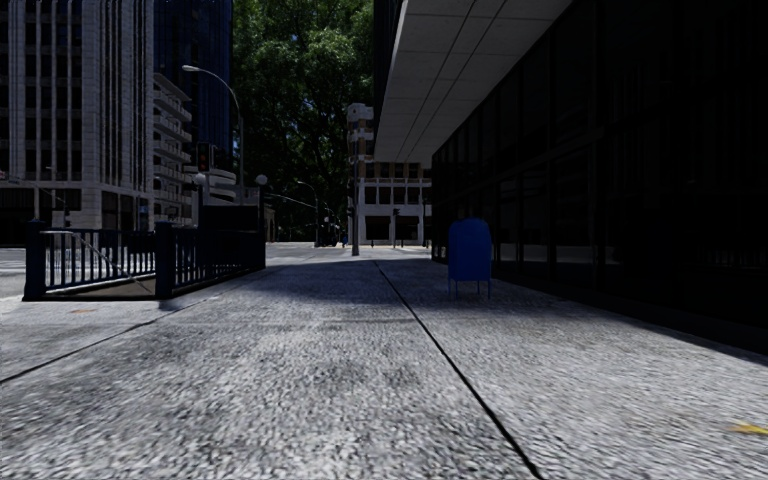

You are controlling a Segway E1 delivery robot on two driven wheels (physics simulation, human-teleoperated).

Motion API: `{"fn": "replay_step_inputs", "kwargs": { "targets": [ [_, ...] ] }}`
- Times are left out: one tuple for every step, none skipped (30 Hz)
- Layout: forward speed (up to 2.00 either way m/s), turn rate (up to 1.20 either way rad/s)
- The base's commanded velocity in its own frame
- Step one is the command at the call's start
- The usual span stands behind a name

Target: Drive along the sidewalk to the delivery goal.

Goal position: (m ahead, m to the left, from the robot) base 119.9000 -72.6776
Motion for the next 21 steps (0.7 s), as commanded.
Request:
{"fn": "replay_step_inputs", "kwargs": {
  "targets": [
    [2.00,0.00],
    [2.00,0.00],
    [2.00,0.00],
    [2.00,0.00],
    [2.00,0.00],
    [2.00,0.00],
    [2.00,0.00],
    [2.00,0.00],
    [2.00,0.00],
    [2.00,0.00],
    [2.00,0.00],
    [2.00,0.00],
    [2.00,0.00],
    [2.00,0.00],
    [2.00,0.00],
    [2.00,0.00],
    [2.00,0.00],
    [2.00,0.00],
    [2.00,0.00],
    [2.00,0.00],
    [2.00,0.00]
  ]
}}
